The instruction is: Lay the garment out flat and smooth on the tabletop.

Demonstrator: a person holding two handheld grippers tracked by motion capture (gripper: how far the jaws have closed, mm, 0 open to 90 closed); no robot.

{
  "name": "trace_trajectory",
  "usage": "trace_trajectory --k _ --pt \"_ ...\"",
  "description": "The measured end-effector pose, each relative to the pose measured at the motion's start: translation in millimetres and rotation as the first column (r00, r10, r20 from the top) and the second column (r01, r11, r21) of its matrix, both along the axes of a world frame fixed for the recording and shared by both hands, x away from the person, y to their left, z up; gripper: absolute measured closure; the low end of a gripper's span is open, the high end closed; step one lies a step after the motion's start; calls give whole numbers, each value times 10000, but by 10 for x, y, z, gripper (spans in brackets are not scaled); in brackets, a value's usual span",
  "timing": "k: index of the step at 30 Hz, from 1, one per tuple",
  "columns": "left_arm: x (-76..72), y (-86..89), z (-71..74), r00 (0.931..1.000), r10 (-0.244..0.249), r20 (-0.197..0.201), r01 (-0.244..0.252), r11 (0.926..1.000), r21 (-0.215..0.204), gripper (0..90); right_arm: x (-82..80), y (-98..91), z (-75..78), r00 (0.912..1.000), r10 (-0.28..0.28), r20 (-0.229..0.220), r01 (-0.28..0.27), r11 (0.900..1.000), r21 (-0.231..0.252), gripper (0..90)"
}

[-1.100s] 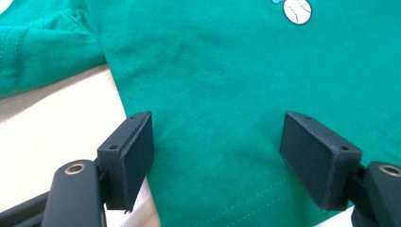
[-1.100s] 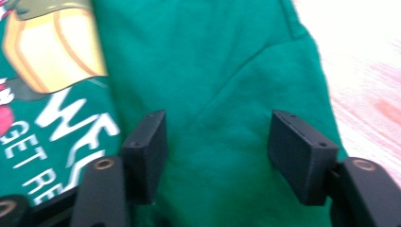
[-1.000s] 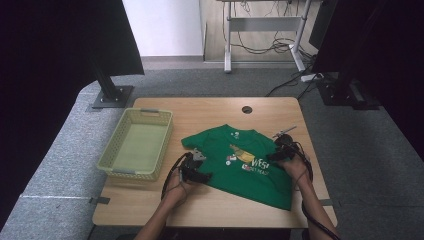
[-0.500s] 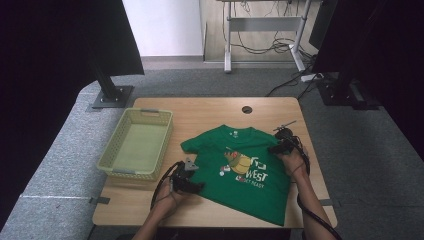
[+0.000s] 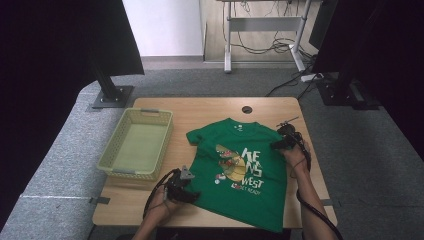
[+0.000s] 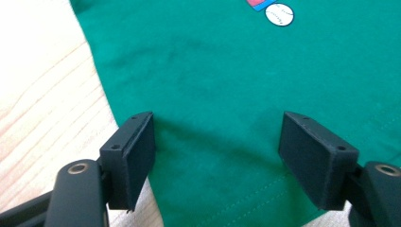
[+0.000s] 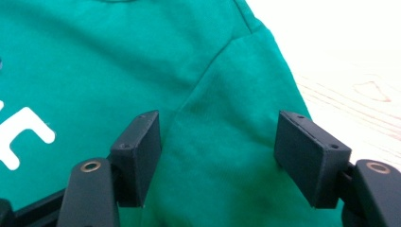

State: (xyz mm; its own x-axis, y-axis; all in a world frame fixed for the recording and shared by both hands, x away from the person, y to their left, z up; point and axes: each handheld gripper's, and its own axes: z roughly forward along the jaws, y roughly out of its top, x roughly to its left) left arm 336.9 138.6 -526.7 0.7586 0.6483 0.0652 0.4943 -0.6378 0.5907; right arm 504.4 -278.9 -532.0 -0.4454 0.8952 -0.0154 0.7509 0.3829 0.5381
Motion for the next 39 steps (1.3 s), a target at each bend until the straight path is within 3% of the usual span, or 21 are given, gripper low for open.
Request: trace_trajectory --k 1,4,5,6,7,8,9,15,19,20,22,24,25,27,29,33,34,35,36,38,39 --pt "38 -7 44 10000 38 38 -38 9999 -95 259 -81 -14 67 9999 98 117 -103 9989 453 287" --pt "81 -20 91 9999 66 133 -64 9998 -192 253 -160 -4 123 9994 303 175 -312 9982 516 273" --pt "240 -76 214 9991 138 389 -126 9994 -313 253 -160 -4 123 9994 303 175 -312 9982 516 267" --pt "240 -76 214 9991 138 389 -126 9994 -313 248 -160 -4 123 9994 303 175 -312 9982 516 267" --pt "240 -76 214 9991 138 389 -126 9994 -313 248 -311 28 205 9975 667 254 -681 9960 578 267" --pt "436 -148 291 9981 230 570 -218 9995 -216 248 -311 28 205 9975 667 254 -681 9960 578 250" --pt "500 -174 313 9979 260 586 -245 9994 -258 247 -488 73 268 9942 1026 315 -1040 9936 445 236" --pt "904 -337 449 9945 415 967 -391 9989 -262 248 -889 173 314 9855 1672 299 -1686 9843 518 219" --pt "1031 -378 479 9927 530 1082 -501 9983 -295 248 -1057 246 303 9806 1942 248 -1954 9789 603 215" --pt "1199 -418 490 9907 732 1148 -699 9970 -320 248 -1057 246 303 9806 1942 248 -1954 9789 603 210" --pt "1199 -418 490 9907 732 1148 -699 9970 -320 248 -1187 351 266 9726 2320 154 -2325 9703 665 210" --pt "1269 -427 436 9907 899 1016 -876 9958 -268 249 -1187 351 266 9726 2320 154 -2325 9703 665 201" --pt "1217 -411 380 9929 806 879 -786 9966 -254 249 -1264 437 207 9641 2654 117 -2656 9625 556 201" --pt "1171 -394 344 9939 754 805 -739 9970 -224 243 -1247 417 189 9660 2580 192 -2586 9645 533 202" --pt "1015 -319 251 9946 726 740 -710 9972 -233 241 -1101 319 182 9783 2045 323 -2064 9755 755 202" --pt "909 -244 190 9940 850 689 -829 9960 -328 242 -1033 303 181 9815 1880 356 -1902 9789 745 202" --pt "868 -219 148 9935 882 715 -876 9961 -116 242 -800 352 160 9839 1743 391 -1771 9807 825 195" --pt "868 -219 148 9935 882 715 -876 9961 -116 242 -800 352 160 9839 1743 391 -1771 9807 825 195" --pt "868 -219 148 9935 882 715 -876 9961 -116 242 -636 462 131 9825 1813 422 -1843 9792 847 195" --pt "836 -201 77 9930 935 722 -949 9954 157 242 -636 462 131 9825 1813 422 -1843 9792 847 193" --pt "836 -201 77 9930 935 722 -949 9954 157 242 -394 702 72 9794 1979 408 -2010 9746 990 193"
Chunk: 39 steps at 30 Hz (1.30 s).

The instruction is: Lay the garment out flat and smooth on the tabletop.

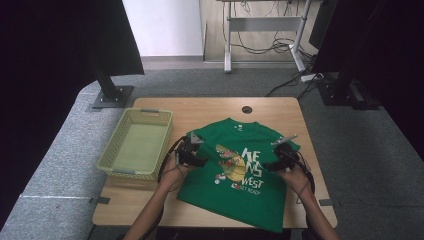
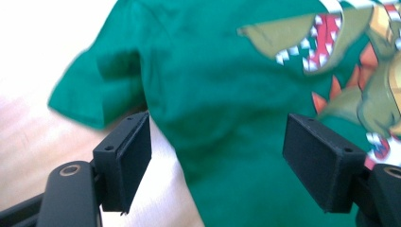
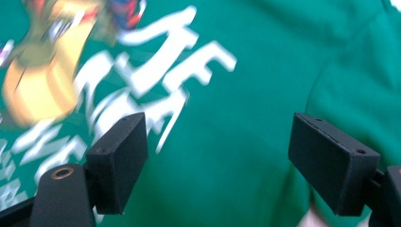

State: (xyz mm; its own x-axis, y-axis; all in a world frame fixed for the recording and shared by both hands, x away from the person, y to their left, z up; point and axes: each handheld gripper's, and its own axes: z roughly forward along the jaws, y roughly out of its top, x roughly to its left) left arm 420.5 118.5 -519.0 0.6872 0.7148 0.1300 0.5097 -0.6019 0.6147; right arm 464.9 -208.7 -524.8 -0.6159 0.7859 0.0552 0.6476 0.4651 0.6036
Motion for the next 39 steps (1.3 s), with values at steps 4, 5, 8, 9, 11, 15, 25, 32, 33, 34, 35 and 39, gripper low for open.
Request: trace_trajectory --k 4,5,8,9,11,15,25,32,33,34,35,39 --pt "-31 -6 -133 9999 65 -78 -62 9992 384 244 266 372 -103 9993 345 -122 -349 9987 -366 173" --pt "-42 -2 -146 9999 97 -56 -95 9996 283 245 296 418 -121 9991 392 -131 -398 9981 -472 173" --pt "-62 19 -154 9997 206 -100 -205 9997 135 257 321 454 -139 9990 414 -156 -422 9976 -549 160" --pt "-62 19 -154 9997 206 -100 -205 9997 135 259 321 454 -139 9990 414 -156 -422 9976 -549 160" --pt "-98 45 -157 9993 326 -158 -325 9995 62 259 358 492 -147 9992 399 -62 -402 9974 -591 159" --pt "-169 61 -158 9991 380 -191 -380 9993 37 262 446 454 -151 9999 122 -16 -122 9982 -584 159" --pt "-320 82 -165 9987 322 -389 -329 9993 -155 262 623 379 -151 9995 -313 -6 313 9980 -554 158" --pt "-375 48 -174 9991 119 -403 -135 9991 -390 243 664 375 -134 9995 -305 -6 304 9974 -660 166" --pt "-375 48 -174 9991 119 -403 -135 9991 -390 243 647 358 -116 9995 -304 21 305 9969 -721 166" --pt "-352 71 -143 9992 166 -363 -185 9983 -546 243 647 358 -116 9995 -304 21 305 9969 -721 165" --pt "-352 71 -143 9992 166 -363 -185 9983 -546 242 647 358 -116 9995 -304 21 305 9969 -721 165" --pt "-310 83 -85 9996 176 -230 -190 9976 -660 240 440 -24 207 9995 -269 156 269 9996 14 160"
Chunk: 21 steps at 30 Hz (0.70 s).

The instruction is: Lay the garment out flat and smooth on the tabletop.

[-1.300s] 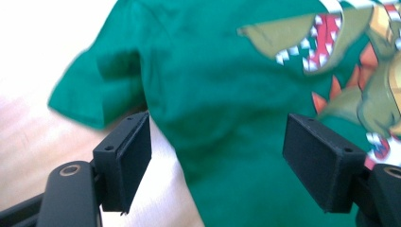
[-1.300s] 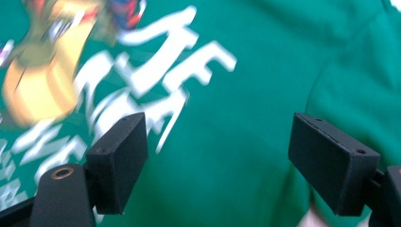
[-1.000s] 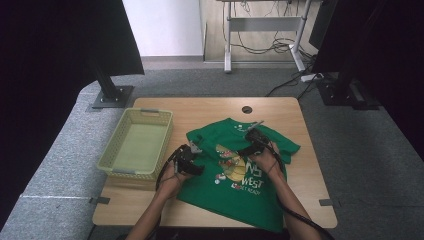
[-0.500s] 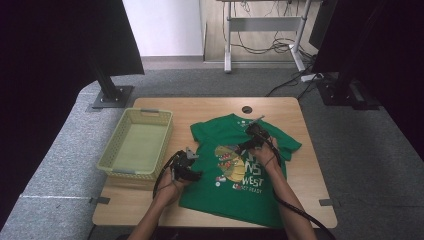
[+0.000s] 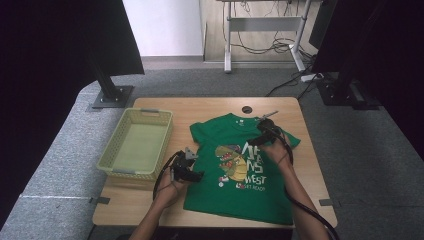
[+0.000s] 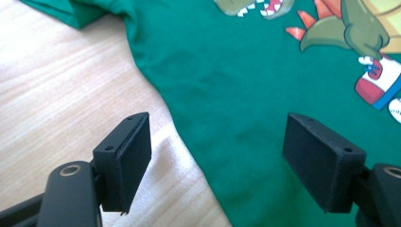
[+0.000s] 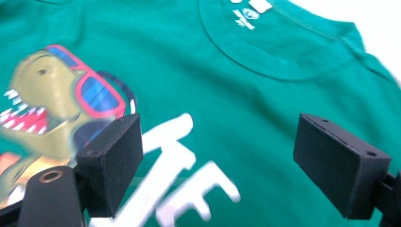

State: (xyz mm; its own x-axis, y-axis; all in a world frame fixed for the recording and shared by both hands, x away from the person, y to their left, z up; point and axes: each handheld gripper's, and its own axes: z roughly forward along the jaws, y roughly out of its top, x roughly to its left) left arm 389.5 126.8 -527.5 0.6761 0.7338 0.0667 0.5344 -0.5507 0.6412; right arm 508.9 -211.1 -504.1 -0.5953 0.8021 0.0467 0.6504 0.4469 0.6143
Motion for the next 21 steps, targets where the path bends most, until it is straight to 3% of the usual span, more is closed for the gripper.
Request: trace_trajectory --k 5,6,8,10,11,16,17,20,21 --pt "20 1 -14 10000 -30 39 30 9999 99 240 -30 -46 33 10000 25 49 -25 10000 24 161" --pt "20 5 -36 10000 -25 51 24 9998 202 241 -256 -298 155 9999 -30 114 30 10000 54 174" --pt "21 8 -59 10000 0 30 -1 9997 234 241 -335 -384 146 9999 -108 -16 108 9999 75 175" --pt "21 8 -59 10000 0 30 -1 9997 234 241 -391 -448 116 9998 -145 -166 146 9999 56 176" --pt "-4 15 -120 9999 111 0 -111 9999 41 249 -559 -617 -98 9970 -260 -734 244 9994 -225 173" --pt "-34 8 -124 9999 150 21 -150 9999 -15 252 -586 -639 -152 9959 -286 -864 263 9993 -273 172" --pt "-60 -7 -125 9999 103 -34 -104 9999 -51 251 -562 -693 -314 9966 -455 -686 405 9965 -736 170" --pt "-77 -18 -124 10000 50 -54 -50 10000 -32 251 -538 -699 -322 9969 -494 -608 443 9957 -818 170" --pt "-106 -44 -125 9999 -72 -143 71 9999 -75 250 -396 -730 -346 9971 -675 -345 645 9945 -821 169"
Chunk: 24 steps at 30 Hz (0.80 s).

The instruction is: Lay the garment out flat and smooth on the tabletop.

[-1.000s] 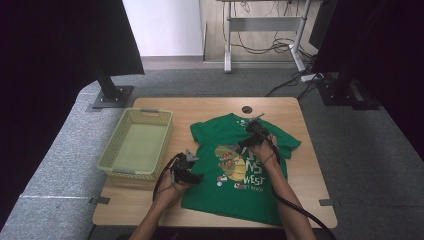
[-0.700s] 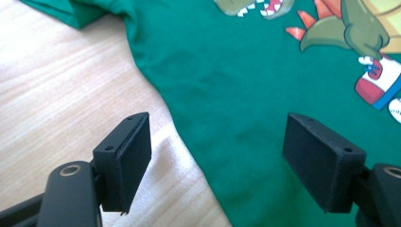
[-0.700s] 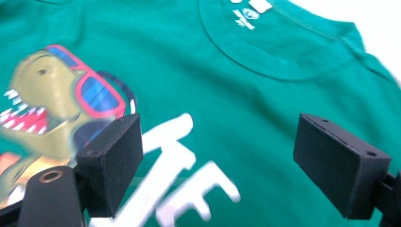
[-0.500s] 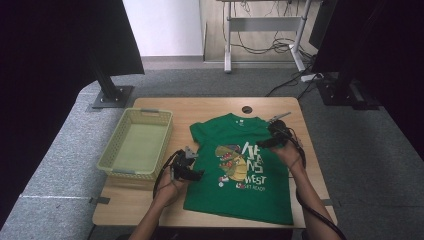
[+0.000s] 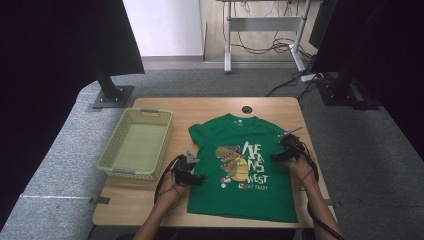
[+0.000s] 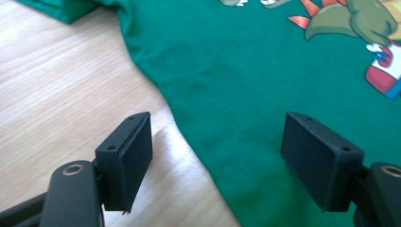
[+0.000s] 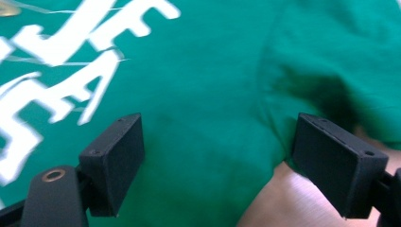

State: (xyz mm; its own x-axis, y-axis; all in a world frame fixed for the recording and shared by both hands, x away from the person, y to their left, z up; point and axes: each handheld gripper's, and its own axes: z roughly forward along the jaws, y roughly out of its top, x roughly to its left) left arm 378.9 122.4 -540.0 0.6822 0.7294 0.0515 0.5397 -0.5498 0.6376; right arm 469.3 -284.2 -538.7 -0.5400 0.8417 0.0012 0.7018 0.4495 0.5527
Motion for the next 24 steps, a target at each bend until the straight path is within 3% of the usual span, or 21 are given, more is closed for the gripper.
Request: trace_trajectory --k 4,8,13,16,17,19,20,23,24 --pt "-32 -39 -6 10000 -54 6 54 10000 -84 250 39 -1 -3 10000 -6 43 6 10000 34 169" --pt "-30 -50 -14 10000 -62 -45 61 9998 -191 242 187 7 -13 9998 -54 172 52 9999 142 169" --pt "19 21 -32 9999 27 -152 -33 9991 -432 217 194 14 -11 9996 -22 284 20 9999 101 164" --pt "27 15 -11 9999 -131 40 131 9999 -92 216 162 5 -8 9995 -69 301 60 9995 305 146" --pt "8 4 52 9989 -394 249 388 9990 226 218 43 -17 84 9989 81 460 -106 9985 545 129" --pt "8 4 52 9989 -394 249 388 9990 226 219 11 -19 111 9987 135 483 -161 9984 533 129" --pt "5 40 115 9989 -417 235 418 9991 -38 221 -58 -22 161 9983 278 520 -302 9985 454 122" --pt "5 40 115 9989 -417 235 418 9991 -38 222 -84 -24 179 9981 318 530 -340 9986 406 120" --pt "-27 114 195 9988 -382 293 390 9988 -279 223 -200 -49 259 9972 392 639 -419 9983 406 111"
